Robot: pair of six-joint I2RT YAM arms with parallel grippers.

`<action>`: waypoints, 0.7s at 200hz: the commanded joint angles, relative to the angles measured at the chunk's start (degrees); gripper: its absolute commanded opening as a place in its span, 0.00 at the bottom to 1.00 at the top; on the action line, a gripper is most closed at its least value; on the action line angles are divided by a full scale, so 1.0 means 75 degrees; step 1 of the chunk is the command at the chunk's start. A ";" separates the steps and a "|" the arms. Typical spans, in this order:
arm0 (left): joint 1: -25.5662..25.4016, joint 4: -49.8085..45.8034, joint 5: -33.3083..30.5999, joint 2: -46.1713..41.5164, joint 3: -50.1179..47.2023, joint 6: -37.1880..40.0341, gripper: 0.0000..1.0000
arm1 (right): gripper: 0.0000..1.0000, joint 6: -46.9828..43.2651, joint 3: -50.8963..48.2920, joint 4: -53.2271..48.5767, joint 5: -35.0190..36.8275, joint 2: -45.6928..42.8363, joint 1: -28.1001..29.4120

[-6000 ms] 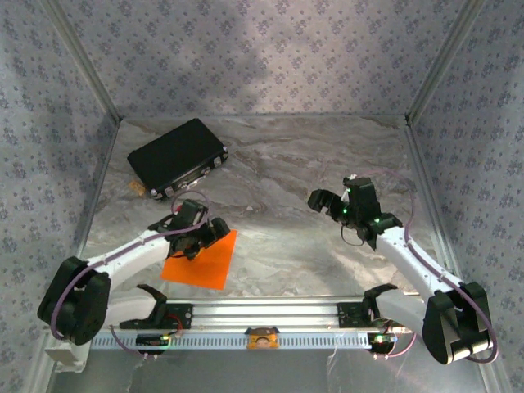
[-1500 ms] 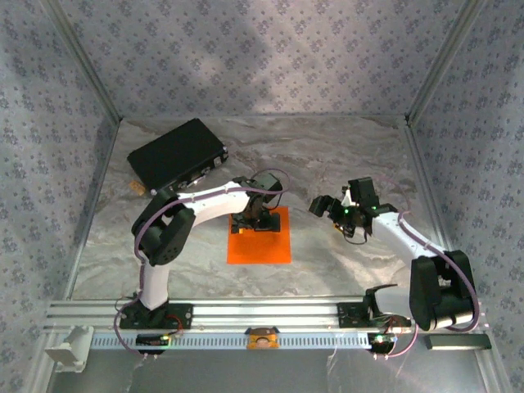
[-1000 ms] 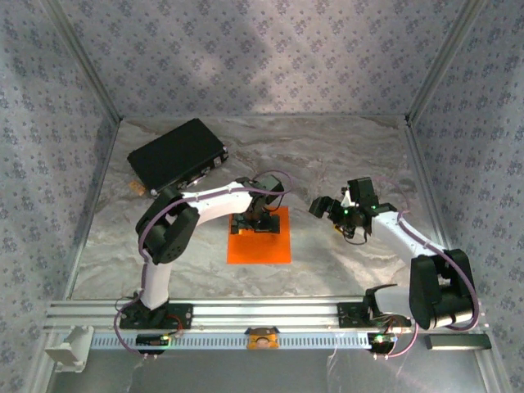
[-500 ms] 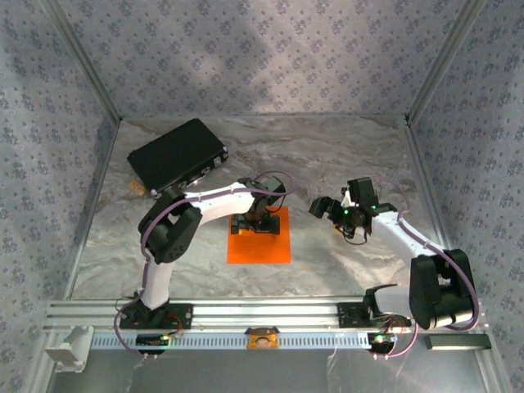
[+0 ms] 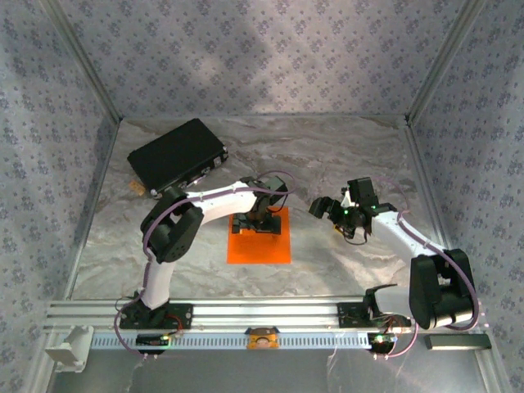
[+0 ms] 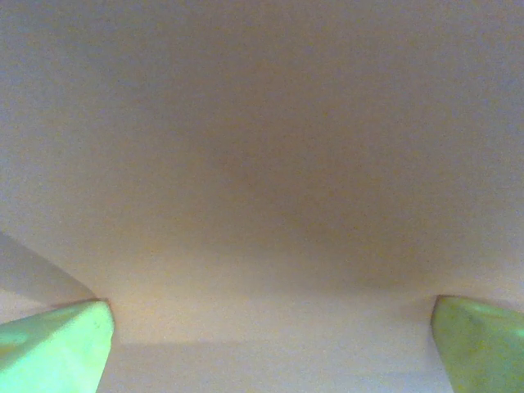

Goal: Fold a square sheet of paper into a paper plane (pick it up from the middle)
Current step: First fold the square sheet of paper in half at the center of the table.

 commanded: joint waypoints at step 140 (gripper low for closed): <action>-0.0045 0.0043 0.0123 0.0307 -0.0195 -0.0286 1.00 | 0.99 -0.0100 0.0233 -0.0240 -0.0006 0.0000 -0.0011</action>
